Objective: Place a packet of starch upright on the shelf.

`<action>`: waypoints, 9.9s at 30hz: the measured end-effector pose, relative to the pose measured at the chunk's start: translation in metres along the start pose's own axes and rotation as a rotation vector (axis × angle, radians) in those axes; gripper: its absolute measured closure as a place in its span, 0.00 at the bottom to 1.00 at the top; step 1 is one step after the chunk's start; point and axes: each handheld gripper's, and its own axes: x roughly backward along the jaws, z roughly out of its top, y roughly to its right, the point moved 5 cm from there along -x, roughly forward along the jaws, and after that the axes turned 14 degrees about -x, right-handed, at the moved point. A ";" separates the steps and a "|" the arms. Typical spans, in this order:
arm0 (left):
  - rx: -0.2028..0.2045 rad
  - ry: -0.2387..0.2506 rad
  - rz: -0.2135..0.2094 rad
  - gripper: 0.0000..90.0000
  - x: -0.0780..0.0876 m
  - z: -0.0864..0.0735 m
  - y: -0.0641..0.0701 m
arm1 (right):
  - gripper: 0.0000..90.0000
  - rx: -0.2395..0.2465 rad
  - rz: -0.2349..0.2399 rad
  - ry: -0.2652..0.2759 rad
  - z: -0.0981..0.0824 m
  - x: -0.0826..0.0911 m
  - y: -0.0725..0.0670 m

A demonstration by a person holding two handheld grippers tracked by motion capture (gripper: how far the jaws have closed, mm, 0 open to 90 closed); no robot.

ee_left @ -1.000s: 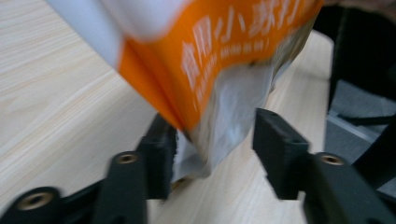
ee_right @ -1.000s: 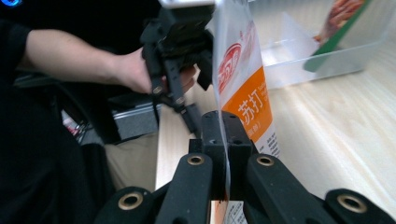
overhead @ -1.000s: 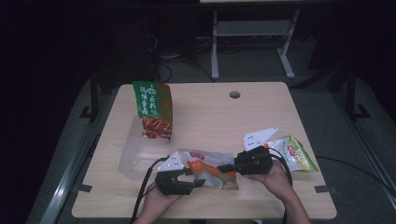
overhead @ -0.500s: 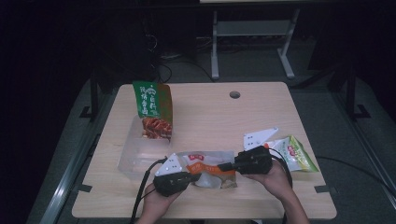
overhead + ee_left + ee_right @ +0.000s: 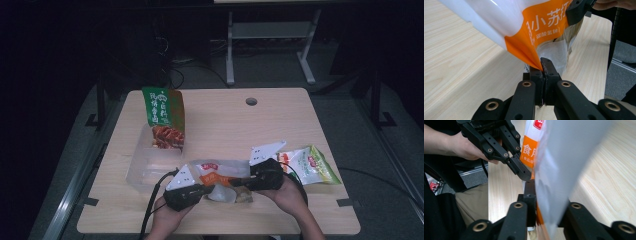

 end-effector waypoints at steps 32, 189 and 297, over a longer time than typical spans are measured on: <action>-0.040 -0.011 -0.027 0.44 0.015 -0.002 0.016 | 0.99 -0.087 -0.040 0.091 -0.002 0.015 0.014; -0.112 -0.080 -0.113 0.30 0.013 -0.017 0.041 | 0.59 -0.167 -0.017 -0.044 0.048 -0.041 0.029; -0.117 -0.092 -0.103 0.30 0.008 -0.017 0.039 | 0.96 -0.736 -0.395 0.212 -0.123 0.121 0.142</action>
